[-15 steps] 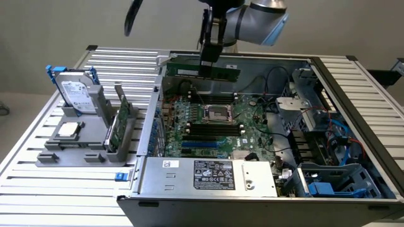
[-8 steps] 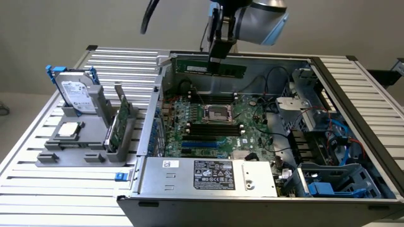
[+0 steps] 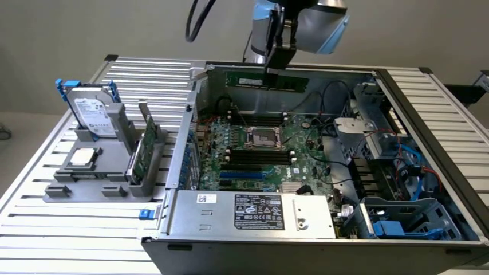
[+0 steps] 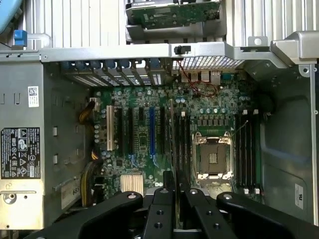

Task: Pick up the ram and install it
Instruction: 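Pick up the ram and move it above insertion slot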

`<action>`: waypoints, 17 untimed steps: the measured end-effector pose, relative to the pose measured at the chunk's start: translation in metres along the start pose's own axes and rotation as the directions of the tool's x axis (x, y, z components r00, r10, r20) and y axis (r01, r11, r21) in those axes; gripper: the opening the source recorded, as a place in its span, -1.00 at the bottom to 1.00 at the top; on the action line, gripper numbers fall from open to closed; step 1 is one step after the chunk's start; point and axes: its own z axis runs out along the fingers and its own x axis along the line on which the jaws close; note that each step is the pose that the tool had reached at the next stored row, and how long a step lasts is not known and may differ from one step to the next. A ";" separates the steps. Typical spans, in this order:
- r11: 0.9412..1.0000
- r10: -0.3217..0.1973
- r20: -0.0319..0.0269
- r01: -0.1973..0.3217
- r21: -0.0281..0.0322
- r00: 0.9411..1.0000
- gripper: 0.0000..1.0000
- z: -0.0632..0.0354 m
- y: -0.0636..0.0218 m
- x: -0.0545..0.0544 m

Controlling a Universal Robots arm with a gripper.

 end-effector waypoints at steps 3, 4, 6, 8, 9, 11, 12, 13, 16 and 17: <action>1.000 0.001 0.000 -0.001 0.015 1.000 -0.71 0.0002 -0.0040 -0.004; 1.000 0.001 0.001 -0.001 0.020 1.000 -0.71 0.0005 -0.0051 -0.005; 1.000 0.001 0.000 -0.001 0.027 1.000 -0.71 0.0016 -0.0064 -0.008; 1.000 0.001 -0.002 -0.001 0.031 1.000 -0.71 0.0037 -0.0068 -0.009; 0.999 0.001 -0.003 -0.001 0.032 1.000 -0.71 0.0051 -0.0069 -0.010; 0.999 0.002 -0.004 -0.001 0.034 1.000 -0.71 0.0083 -0.0071 -0.011; 0.999 0.002 -0.004 -0.002 0.035 1.000 -0.71 0.0101 -0.0073 -0.012; 0.999 0.002 -0.005 -0.002 0.035 1.000 -0.71 0.0119 -0.0074 -0.013; 0.999 0.004 -0.005 -0.004 0.035 1.000 -0.71 0.0173 -0.0075 -0.017; 0.999 0.006 -0.004 -0.005 0.035 1.000 -0.71 0.0191 -0.0075 -0.018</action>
